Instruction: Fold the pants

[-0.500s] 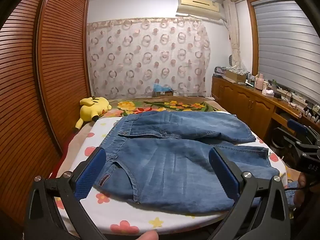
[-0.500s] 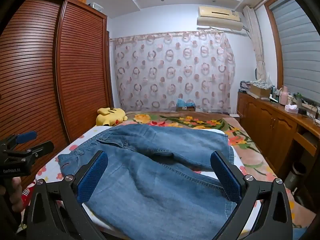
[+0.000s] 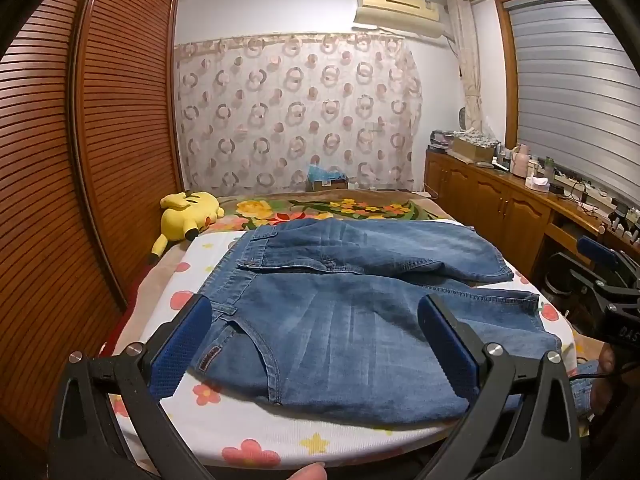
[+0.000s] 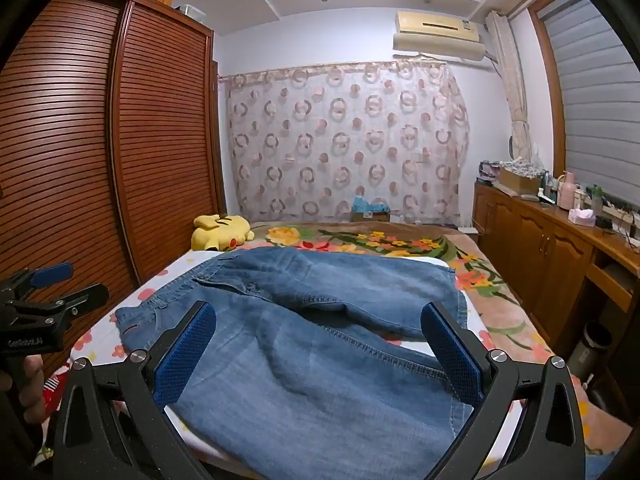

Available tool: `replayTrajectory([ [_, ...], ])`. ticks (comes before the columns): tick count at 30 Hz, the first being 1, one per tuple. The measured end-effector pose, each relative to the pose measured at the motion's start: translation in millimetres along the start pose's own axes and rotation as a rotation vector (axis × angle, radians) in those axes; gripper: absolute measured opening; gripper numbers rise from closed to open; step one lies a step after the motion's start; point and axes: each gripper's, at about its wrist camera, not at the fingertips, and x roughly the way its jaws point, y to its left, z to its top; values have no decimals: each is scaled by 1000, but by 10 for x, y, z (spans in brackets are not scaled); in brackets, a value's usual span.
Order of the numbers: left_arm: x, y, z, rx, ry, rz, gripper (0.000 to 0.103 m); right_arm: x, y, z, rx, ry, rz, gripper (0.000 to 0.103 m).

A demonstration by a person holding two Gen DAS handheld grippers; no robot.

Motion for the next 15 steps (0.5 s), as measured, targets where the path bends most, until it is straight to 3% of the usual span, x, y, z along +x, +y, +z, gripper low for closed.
replayTrajectory([
  [15,39,-14,11,3,7,5,103,-23,7,3,-4,-6,1,102],
])
